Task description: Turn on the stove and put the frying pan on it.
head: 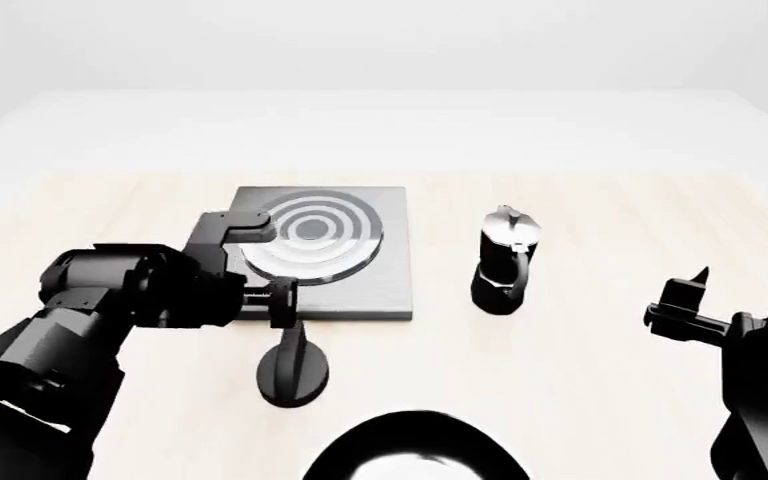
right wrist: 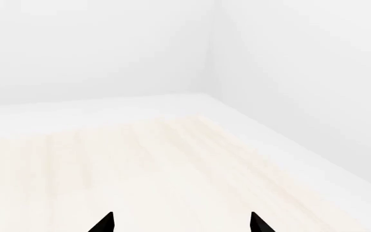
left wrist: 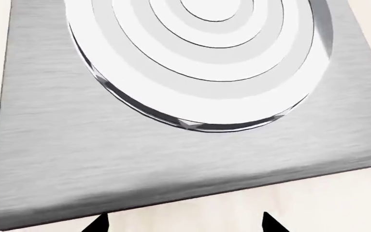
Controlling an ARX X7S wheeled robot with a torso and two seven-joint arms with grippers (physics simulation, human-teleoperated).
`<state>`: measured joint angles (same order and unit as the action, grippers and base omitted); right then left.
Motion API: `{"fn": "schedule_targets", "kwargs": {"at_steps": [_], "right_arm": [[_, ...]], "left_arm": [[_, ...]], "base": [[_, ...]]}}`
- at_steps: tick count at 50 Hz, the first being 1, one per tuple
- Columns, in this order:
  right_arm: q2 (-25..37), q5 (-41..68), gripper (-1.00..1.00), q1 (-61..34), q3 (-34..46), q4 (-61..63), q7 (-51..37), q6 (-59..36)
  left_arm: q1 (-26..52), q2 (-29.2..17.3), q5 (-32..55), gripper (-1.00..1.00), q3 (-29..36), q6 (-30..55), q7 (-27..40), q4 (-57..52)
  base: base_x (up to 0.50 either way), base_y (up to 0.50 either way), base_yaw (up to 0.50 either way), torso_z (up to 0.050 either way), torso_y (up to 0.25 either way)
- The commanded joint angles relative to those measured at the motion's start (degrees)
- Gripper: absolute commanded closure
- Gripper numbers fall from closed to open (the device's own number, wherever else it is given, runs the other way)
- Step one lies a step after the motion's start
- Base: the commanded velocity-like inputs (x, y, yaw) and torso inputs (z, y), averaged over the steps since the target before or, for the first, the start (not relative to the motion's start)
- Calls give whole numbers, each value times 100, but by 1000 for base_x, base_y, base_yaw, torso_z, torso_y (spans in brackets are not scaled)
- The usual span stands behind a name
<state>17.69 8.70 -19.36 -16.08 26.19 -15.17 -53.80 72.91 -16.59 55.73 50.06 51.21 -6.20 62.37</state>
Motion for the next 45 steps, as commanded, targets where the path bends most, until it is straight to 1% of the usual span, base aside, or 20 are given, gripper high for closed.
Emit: {"fn": "schedule_targets", "kwargs": {"at_steps": [1,3,5,7,8,11,12,15,20,21,22,26,27,30,32,37,38,42,44,45], "right_arm": [[2,28,-100,15,-7,19,-10,0],[3,31,-100,11,-5,21,-14,-4],[5,23,-100,-16,51,15,-18,-9],[13,23,-100,-37,80,18,-19,-28],[17,17,-100,-62,111,2,-22,-37],[23,24,-100,-77,129,14,-23,-59],[35,32,-100,-93,138,32,-15,-85],[47,50,-100,-108,149,30,2,-110],[27,156,-100,-130,93,29,82,-159],[45,155,-100,-140,136,22,100,-161],[48,186,-100,-142,136,30,135,-165],[48,232,-100,-127,119,-4,182,-135],[48,250,-100,-129,110,-22,198,-137],[50,255,-100,-128,111,-23,195,-136],[64,307,-100,-128,110,-29,252,-174],[68,314,-100,-127,112,-30,245,-172],[56,373,-100,-125,89,-30,294,-201],[60,380,-100,-124,90,-30,289,-200],[53,403,-100,-109,97,-45,312,-196],[53,404,-100,-108,98,-45,311,-196]], "left_arm": [[-24,-264,26,-100,-405,11,726,-507],[-7,-303,84,-100,-460,61,780,-592],[-391,-937,782,-100,-1248,-183,1282,-2311],[-446,-1222,859,-100,-1302,-149,1457,-3255],[-268,-1443,1164,-100,-1284,401,1463,-3811],[-191,-1613,1591,-100,-1506,702,1564,-4220],[46,-1890,1810,-100,-1552,1128,1933,-4905],[249,-2059,2009,-100,-1694,1424,2574,-5249],[431,-2394,1971,-100,-1566,1577,2216,-5968],[253,-2811,1572,-100,-1592,946,1535,-6827],[511,-2905,2081,-100,-1453,1756,1664,-6774],[767,-3080,2450,-100,-1362,2277,1654,-7056],[785,-3181,2485,-100,-1355,2242,1201,-7224],[787,-3187,2475,-100,-1345,2232,1185,-7221],[1121,-3624,1618,-100,-713,2399,499,-8182],[1124,-3636,1592,-100,-691,2374,468,-8173],[1233,-3948,2374,-100,-643,2821,245,-9033],[1244,-3956,2433,-100,-644,2827,291,-9151],[1280,-4168,3761,-100,-562,3008,991,-9791],[1289,-4165,3784,-100,-555,3007,1013,-9789]], "base": [[0,0,0,0,0],[0,0,0,0,0],[0,0,0,0,0],[0,0,0,0,0],[0,0,0,0,0],[0,0,0,0,0],[0,0,0,0,0],[0,0,0,0,0],[0,0,0,0,0],[0,0,0,0,0],[0,0,0,0,0],[0,0,0,0,0],[0,0,0,0,0],[0,0,0,0,0],[0,0,0,0,0],[0,0,0,0,0],[0,0,0,0,0],[0,0,0,0,0],[0,0,0,0,0],[0,0,0,0,0]]}}
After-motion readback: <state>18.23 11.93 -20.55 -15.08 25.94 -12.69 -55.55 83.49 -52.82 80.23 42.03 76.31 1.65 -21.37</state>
